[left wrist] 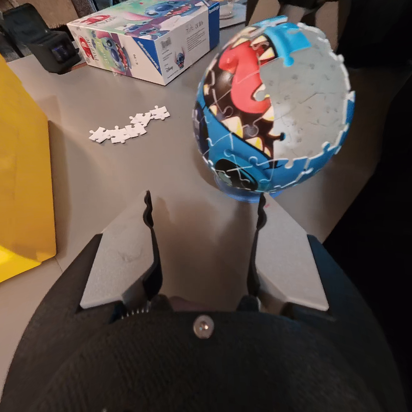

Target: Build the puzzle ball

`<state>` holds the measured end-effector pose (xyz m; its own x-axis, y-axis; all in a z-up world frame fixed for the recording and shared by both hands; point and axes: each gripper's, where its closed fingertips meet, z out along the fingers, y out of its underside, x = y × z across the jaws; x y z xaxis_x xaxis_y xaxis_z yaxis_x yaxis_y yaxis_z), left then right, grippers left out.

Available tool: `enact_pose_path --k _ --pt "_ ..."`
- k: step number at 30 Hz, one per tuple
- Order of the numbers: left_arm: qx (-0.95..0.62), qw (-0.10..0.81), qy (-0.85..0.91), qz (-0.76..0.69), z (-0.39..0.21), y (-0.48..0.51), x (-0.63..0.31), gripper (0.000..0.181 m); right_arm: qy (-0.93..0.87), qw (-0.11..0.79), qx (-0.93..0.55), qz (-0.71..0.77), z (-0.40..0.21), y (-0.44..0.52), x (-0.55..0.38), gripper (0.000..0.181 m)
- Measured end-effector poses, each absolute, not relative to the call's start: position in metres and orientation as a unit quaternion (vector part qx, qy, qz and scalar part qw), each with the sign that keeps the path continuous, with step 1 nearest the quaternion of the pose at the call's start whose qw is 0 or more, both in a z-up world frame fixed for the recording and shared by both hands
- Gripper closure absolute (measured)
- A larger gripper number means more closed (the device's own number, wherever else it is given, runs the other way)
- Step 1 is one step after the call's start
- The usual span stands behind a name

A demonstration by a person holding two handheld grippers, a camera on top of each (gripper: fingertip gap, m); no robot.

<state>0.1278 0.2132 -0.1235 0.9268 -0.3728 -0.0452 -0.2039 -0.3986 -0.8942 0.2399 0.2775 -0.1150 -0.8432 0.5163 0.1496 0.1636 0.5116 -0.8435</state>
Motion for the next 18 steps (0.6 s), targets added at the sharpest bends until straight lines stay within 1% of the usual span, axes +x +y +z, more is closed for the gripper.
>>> enact_pose_path --k 3,6,10,14,18 --pt "-0.824 0.539 0.155 -0.081 -0.117 0.212 0.116 0.089 -0.843 0.186 -0.204 0.461 -0.114 0.275 0.245 0.104" --pt "-0.81 0.56 0.136 -0.106 -0.108 0.209 0.112 0.091 -0.839 0.173 -0.203 0.475 -0.112 0.27 0.25 0.108" --pt "-0.807 0.563 0.143 -0.109 -0.107 0.205 0.111 0.092 -0.84 0.168 -0.2 0.476 -0.112 0.268 0.255 0.109" --pt "-0.8 0.571 0.143 -0.115 -0.104 0.204 0.111 0.095 -0.833 0.152 -0.197 0.494 -0.108 0.266 0.261 0.115" --pt "-0.795 0.578 0.152 -0.107 -0.098 0.203 0.112 0.102 -0.831 0.161 -0.201 0.494 -0.102 0.278 0.26 0.121"
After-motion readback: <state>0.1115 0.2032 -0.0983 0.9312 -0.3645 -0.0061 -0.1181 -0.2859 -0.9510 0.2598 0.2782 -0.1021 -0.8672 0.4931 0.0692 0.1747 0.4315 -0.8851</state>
